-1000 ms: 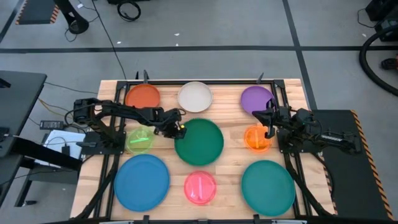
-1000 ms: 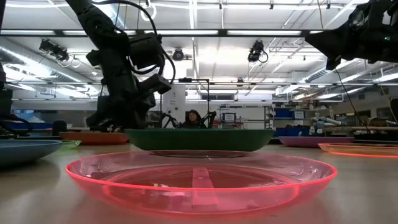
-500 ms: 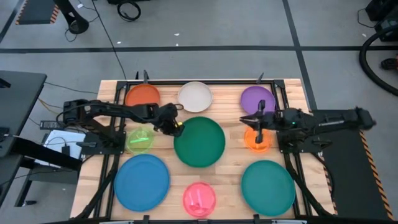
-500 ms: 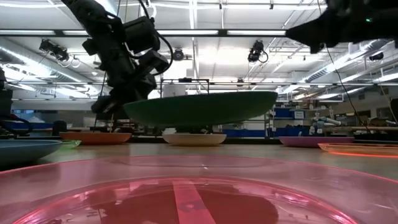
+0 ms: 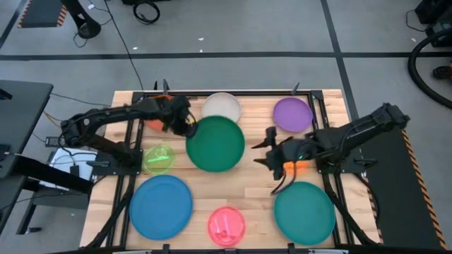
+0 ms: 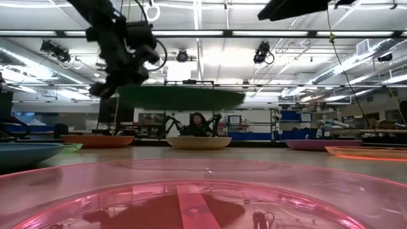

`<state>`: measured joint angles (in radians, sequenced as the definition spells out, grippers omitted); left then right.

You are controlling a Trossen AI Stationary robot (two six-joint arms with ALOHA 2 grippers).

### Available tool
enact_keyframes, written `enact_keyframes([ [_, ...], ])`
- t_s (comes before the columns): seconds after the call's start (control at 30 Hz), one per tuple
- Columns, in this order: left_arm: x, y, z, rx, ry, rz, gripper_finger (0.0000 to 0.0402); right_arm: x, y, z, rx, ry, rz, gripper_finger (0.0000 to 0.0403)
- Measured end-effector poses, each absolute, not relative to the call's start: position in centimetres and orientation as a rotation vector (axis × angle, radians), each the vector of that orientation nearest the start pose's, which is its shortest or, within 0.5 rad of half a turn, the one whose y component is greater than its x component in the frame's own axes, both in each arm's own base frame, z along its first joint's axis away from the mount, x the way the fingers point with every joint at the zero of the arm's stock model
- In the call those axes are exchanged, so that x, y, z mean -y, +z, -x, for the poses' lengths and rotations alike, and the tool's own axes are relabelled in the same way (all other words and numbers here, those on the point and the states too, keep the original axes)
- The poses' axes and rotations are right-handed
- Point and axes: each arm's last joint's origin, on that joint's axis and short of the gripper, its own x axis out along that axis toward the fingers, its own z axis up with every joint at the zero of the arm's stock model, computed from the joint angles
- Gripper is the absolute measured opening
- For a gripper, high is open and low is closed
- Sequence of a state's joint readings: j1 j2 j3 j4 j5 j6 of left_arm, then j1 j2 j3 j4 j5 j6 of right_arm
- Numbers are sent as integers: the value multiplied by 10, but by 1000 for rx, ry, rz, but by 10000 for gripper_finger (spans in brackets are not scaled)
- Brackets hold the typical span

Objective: Stack plastic plates
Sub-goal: Stack the green plate on top of the light blue plate

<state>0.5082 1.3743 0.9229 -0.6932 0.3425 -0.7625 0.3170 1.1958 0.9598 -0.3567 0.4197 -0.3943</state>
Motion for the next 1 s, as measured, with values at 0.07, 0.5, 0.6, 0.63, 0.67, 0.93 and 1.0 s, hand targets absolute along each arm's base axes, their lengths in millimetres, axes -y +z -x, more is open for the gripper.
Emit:
enact_keyframes([
  [0.07, -125, 243, -228, -948, 560, 1158, 16, -75, 300, -258, -613, 35, 645, 247],
  [0.5, -142, 272, -231, -1028, 579, 1118, 16, -62, 259, -315, -784, -36, 912, 234],
  [0.6, -142, 272, -232, -1017, 574, 1113, 16, -56, 251, -320, -814, 15, 888, 230],
  [0.63, -142, 272, -233, -1013, 573, 1111, 16, -53, 249, -320, -826, 39, 883, 229],
  [0.67, -142, 272, -233, -1012, 572, 1110, 16, -51, 245, -321, -843, 60, 886, 228],
  [0.93, -139, 272, -235, -1023, 548, 1083, 17, -39, 225, -333, -909, 117, 949, 203],
  [1.0, -136, 272, -236, -1032, 538, 1074, 17, -38, 222, -335, -910, 111, 945, 187],
])
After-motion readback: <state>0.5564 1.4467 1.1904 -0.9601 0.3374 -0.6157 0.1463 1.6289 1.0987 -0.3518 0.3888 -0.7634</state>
